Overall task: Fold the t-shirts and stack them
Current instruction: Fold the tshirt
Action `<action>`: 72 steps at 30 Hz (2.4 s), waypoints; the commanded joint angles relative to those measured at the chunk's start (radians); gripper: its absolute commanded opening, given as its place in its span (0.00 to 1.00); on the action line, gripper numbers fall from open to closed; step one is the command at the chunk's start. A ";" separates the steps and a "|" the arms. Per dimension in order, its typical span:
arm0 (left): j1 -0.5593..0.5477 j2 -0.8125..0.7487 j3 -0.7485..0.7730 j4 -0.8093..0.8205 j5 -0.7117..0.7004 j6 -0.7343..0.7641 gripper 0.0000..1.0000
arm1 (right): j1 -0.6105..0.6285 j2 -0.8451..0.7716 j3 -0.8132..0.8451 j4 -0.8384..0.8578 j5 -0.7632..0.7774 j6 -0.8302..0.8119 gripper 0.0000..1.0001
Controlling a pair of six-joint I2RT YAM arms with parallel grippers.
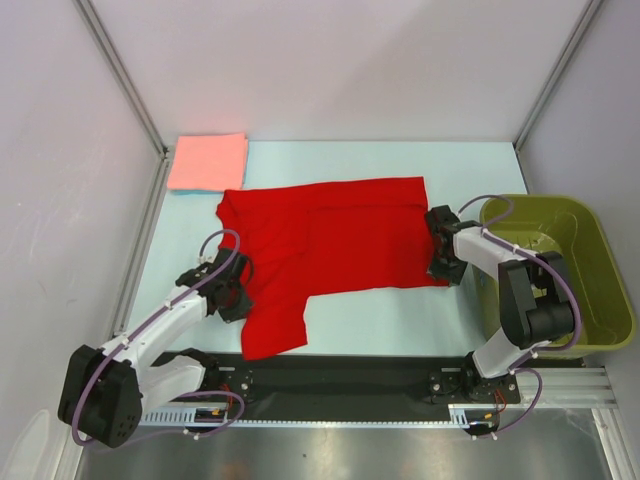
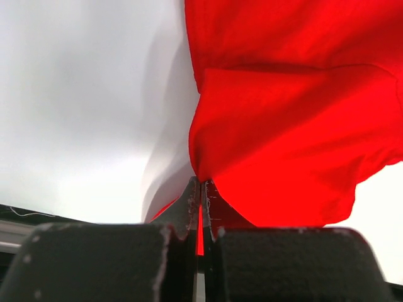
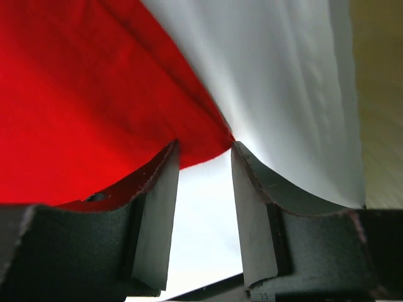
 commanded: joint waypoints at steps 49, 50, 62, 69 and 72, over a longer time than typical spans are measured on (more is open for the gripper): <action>0.199 0.446 0.730 0.003 -0.007 0.283 0.00 | -0.086 0.293 0.562 -0.051 -0.152 -0.229 0.00; 0.215 0.462 0.759 0.006 -0.006 0.296 0.00 | -0.086 0.323 0.581 -0.054 -0.152 -0.232 0.00; 0.256 0.736 1.000 0.013 0.083 0.346 0.00 | -0.103 0.517 0.861 -0.134 -0.166 -0.246 0.00; 0.261 0.827 1.111 -0.015 0.093 0.353 0.00 | -0.108 0.589 0.954 -0.168 -0.166 -0.250 0.00; 0.275 0.856 1.132 -0.027 0.088 0.350 0.00 | -0.106 0.607 0.975 -0.171 -0.170 -0.252 0.00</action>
